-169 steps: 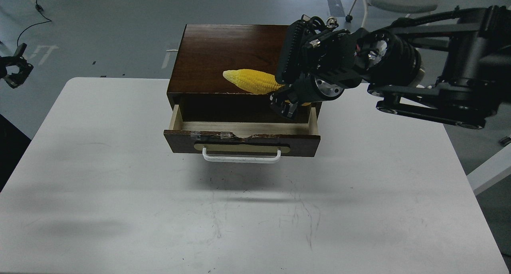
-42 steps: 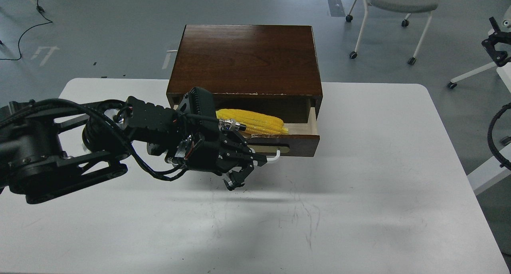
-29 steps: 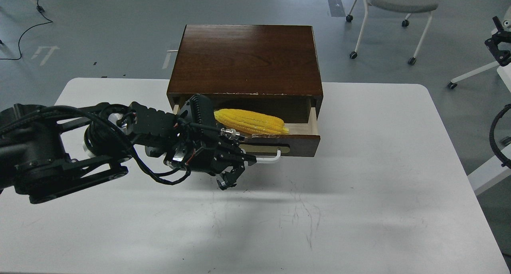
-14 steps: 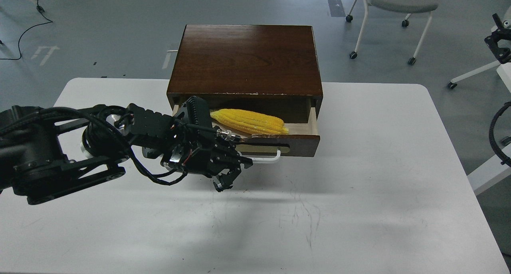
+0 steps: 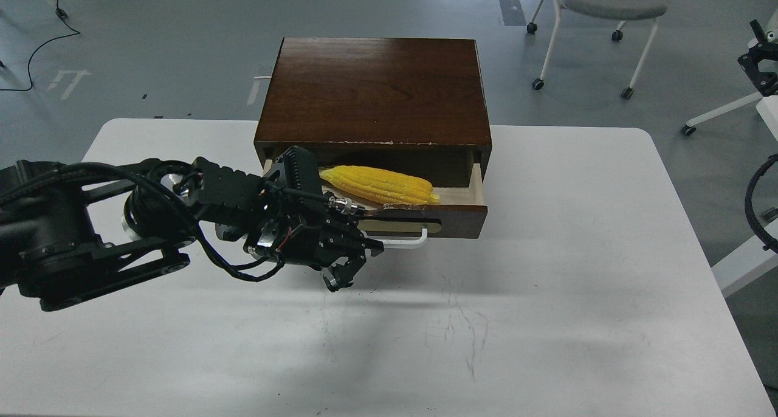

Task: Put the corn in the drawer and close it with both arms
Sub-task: 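Position the left hand against the drawer front near the handle, then push the drawer into the box with the left hand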

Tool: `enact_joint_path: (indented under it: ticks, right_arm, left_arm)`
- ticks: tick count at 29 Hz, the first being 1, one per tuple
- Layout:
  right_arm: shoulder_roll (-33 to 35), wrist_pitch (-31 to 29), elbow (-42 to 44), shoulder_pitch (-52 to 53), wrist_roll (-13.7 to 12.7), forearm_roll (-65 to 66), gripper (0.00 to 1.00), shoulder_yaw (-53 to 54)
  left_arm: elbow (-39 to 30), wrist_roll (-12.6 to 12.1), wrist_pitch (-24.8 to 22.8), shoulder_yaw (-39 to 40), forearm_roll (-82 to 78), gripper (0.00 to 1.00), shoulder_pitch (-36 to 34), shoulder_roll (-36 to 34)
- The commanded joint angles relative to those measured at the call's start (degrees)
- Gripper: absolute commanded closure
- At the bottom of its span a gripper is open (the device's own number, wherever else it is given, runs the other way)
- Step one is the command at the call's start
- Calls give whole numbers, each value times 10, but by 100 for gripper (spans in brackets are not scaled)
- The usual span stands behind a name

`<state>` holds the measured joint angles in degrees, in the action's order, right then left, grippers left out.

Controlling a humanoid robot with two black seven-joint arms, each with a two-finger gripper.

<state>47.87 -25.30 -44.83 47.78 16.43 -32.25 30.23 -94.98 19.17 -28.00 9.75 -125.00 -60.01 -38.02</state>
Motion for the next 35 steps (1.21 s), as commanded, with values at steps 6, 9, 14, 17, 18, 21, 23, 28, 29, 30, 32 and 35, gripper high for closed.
enact_joint_path:
  ticks: [6, 9, 14, 17, 18, 21, 23, 28, 29, 30, 32, 35]
  right_arm:
    - [-1, 0, 1, -1, 0, 0, 0, -1]
    - [-1, 0, 1, -1, 1, 0, 0, -1]
    - [-1, 0, 1, -1, 0, 0, 0, -1]
    - [-1, 0, 1, -1, 0, 0, 0, -1]
    - [-1, 0, 1, -1, 0, 0, 0, -1]
    - [-1, 0, 2, -1, 0, 0, 0, -1]
    - [-1, 0, 2, -2, 0, 0, 0, -1]
    - [0, 0, 2, -3, 1, 0, 0, -1]
    - [0, 0, 2, -3, 1, 0, 0, -1]
    - [0, 0, 2, -3, 1, 0, 0, -1]
    - [0, 0, 2, -3, 0, 0, 0, -1]
    - [1, 0, 2, -4, 1, 1, 0, -1]
  left_arm:
    - [18, 0, 0, 0, 0, 100, -10, 1]
    - [32, 0, 0, 1, 0, 100, -11, 1]
    - [51, 0, 0, 1, 0, 100, -12, 1]
    - [67, 0, 0, 1, 0, 100, -11, 3]
    - [74, 0, 0, 1, 0, 100, -11, 2]
    - [87, 0, 0, 1, 0, 100, -12, 2]
    - [95, 0, 0, 1, 0, 100, -12, 3]
    - [111, 1, 0, 1, 0, 100, -19, 8]
    - [117, 1, 0, 1, 0, 100, -19, 10]
    - [121, 1, 0, 1, 0, 100, -18, 11]
    - [125, 1, 0, 0, 0, 100, -18, 15]
    - [138, 1, 0, 1, 0, 100, -19, 15]
